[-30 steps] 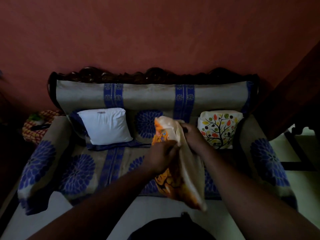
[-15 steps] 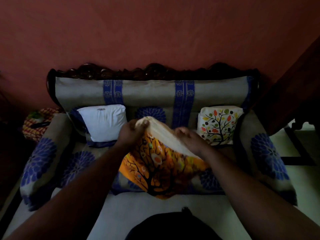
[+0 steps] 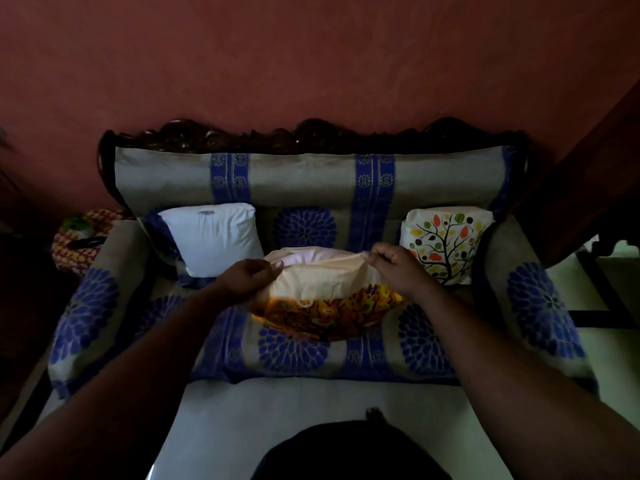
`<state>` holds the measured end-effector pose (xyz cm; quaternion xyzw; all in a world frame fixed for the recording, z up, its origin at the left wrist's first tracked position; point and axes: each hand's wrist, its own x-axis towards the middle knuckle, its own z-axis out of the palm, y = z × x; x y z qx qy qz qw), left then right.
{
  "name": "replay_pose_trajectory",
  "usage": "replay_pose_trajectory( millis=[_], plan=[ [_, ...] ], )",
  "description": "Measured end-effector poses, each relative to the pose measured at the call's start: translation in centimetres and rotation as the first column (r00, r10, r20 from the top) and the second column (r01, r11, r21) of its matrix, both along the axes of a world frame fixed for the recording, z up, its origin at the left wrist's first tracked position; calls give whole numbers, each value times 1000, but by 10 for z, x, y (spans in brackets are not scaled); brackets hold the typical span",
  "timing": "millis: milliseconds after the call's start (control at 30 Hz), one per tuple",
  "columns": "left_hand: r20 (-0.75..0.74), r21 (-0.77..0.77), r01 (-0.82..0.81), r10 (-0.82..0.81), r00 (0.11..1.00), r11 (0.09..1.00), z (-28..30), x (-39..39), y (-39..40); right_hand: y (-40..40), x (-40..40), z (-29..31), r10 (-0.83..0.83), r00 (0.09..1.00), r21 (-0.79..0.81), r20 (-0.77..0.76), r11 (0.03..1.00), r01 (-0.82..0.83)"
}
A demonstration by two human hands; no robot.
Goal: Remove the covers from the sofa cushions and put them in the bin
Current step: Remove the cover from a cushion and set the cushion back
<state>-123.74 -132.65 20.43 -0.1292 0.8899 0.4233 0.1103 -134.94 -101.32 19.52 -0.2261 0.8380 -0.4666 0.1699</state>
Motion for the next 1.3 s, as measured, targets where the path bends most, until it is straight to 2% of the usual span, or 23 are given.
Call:
replay_pose_trajectory(
  millis=[67, 100, 167, 200, 267, 333, 400, 433, 467, 600, 733, 767, 867, 900, 967, 1000, 1167, 1300],
  plan=[
    [63, -44, 126, -123, 990, 991, 7, -5, 4, -12, -3, 6, 3, 998, 15, -63, 1000, -2],
    [90, -159, 187, -174, 981, 969, 7, -8, 6, -17, -4, 8, -1, 994, 29, -105, 1000, 4],
    [86, -426, 257, -244, 966, 867, -1, -11, 12, -25, -6, 11, -24, 989, 23, -148, 999, 28],
    [40, -482, 250, -264, 964, 840, -3, -10, 18, -26, -6, 12, -33, 989, 15, -141, 999, 35],
    [-108, -393, 153, -211, 972, 907, -8, -8, 27, -27, -7, 16, -10, 988, 38, -151, 999, 16],
    [-220, -144, -22, -10, 976, 989, -12, -6, 33, -21, -12, 17, 60, 985, 107, -159, 993, -44],
    [-237, 42, -189, 193, 952, 981, -13, -8, 29, -6, -22, 14, 192, 975, 288, -113, 945, -153],
    [-228, 83, -236, 249, 941, 968, -14, -10, 25, 2, -26, 11, 233, 969, 367, -79, 911, -189],
    [-218, 85, -249, 262, 940, 965, -12, -12, 21, 8, -29, 7, 223, 973, 395, -66, 901, -180],
    [-194, -51, -199, 185, 963, 979, -8, -25, 16, -3, -27, -4, -5, 975, 230, -221, 972, 57],
    [-18, -312, -89, 87, 996, 946, -5, -34, 25, -21, -24, -13, -48, 960, 373, -276, 915, 153],
    [3, -311, -58, 62, 998, 949, -8, -36, 28, -20, -24, -16, -74, 954, 392, -290, 901, 188],
    [34, 8, 61, -61, 998, 998, -19, -26, 26, -12, -29, -25, -158, 941, 377, -300, 886, 269],
    [35, 24, 126, -127, 991, 992, -28, -23, 22, -8, -32, -30, -174, 940, 381, -294, 880, 283],
    [56, -136, 195, -189, 980, 971, -50, -18, 16, -3, -38, -38, -215, 935, 387, -282, 866, 316],
    [71, -168, 176, -166, 984, 970, -60, -20, 15, -2, -42, -43, -233, 931, 395, -281, 856, 333],
    [78, -108, 11, -2, 997, 994, -83, -59, 28, 0, -72, -70, -252, 939, 449, -233, 829, 333],
    [140, -196, -62, 91, 986, 979, -126, -112, 27, -9, -111, -128, -279, 926, 476, -252, 798, 370]
  ],
)
